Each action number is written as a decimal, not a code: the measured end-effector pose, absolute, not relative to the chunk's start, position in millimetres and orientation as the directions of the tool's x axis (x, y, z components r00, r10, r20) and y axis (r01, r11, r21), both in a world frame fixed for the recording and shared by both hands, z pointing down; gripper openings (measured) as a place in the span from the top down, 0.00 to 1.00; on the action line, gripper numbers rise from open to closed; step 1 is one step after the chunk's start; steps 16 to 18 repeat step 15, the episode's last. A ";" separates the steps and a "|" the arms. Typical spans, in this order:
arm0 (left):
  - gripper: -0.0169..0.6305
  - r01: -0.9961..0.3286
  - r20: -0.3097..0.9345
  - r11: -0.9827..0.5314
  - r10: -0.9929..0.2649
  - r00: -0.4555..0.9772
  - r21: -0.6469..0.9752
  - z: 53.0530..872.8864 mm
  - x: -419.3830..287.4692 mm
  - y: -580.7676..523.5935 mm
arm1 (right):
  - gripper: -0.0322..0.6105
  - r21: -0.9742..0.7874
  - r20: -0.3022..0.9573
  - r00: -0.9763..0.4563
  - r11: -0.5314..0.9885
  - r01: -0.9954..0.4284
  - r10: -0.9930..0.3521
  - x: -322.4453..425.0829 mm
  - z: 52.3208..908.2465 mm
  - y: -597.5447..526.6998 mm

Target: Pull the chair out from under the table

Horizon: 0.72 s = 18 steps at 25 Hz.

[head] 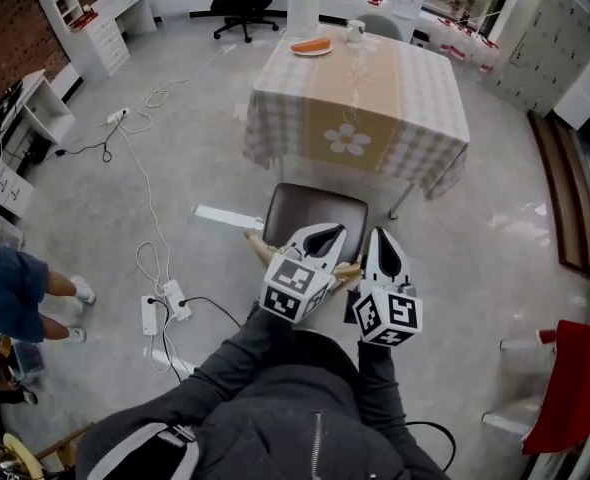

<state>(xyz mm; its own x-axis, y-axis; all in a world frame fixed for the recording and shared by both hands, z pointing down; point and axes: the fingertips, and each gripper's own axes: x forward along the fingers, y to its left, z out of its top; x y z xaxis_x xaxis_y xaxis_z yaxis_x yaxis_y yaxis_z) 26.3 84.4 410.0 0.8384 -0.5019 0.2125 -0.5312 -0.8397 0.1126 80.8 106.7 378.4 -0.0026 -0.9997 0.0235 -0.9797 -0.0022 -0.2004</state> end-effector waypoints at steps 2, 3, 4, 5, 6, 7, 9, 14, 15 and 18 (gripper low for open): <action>0.96 -0.519 0.207 -0.848 -0.492 0.845 0.105 406.8 30.7 87.0 | 0.93 -0.198 0.016 -0.002 -0.002 -0.980 -1.000 82.7 375.7 105.8; 0.96 -0.517 0.204 -0.850 -0.490 0.847 0.105 405.2 32.8 87.0 | 0.93 -0.194 0.016 -0.003 0.000 -0.981 -1.000 83.2 375.1 105.2; 0.96 -0.516 0.201 -0.850 -0.489 0.849 0.108 403.6 34.3 86.7 | 0.93 -0.190 0.016 -0.006 0.003 -0.982 -1.000 83.0 375.1 104.9; 0.96 -0.517 0.198 -0.849 -0.491 0.849 0.111 402.1 35.0 86.3 | 0.93 -0.187 0.018 -0.008 0.005 -0.982 -1.000 82.5 375.3 105.3; 0.96 -0.518 0.194 -0.848 -0.493 0.848 0.113 401.0 35.0 86.1 | 0.93 -0.186 0.019 -0.009 0.006 -0.983 -1.000 82.2 375.5 106.2; 0.96 -0.520 0.193 -0.847 -0.494 0.848 0.115 400.6 34.9 86.2 | 0.93 -0.186 0.019 -0.009 0.005 -0.982 -1.000 82.4 375.4 107.4; 0.96 -0.517 0.196 -0.848 -0.491 0.849 0.114 401.8 36.5 87.4 | 0.93 -0.188 0.019 -0.006 0.002 -0.982 -1.000 84.8 375.3 109.3; 0.96 -0.496 0.205 -0.861 -0.469 0.859 0.111 406.9 46.5 94.4 | 0.93 -0.215 0.059 -0.026 0.013 -0.977 -0.998 88.6 386.4 110.4; 0.96 -0.491 0.206 -0.864 -0.463 0.862 0.111 407.6 48.7 96.0 | 0.93 -0.222 0.069 -0.031 0.015 -0.975 -0.997 88.8 389.3 110.7; 0.96 -0.491 0.206 -0.864 -0.463 0.862 0.111 407.6 48.7 96.0 | 0.93 -0.222 0.069 -0.031 0.015 -0.975 -0.997 88.8 389.3 110.7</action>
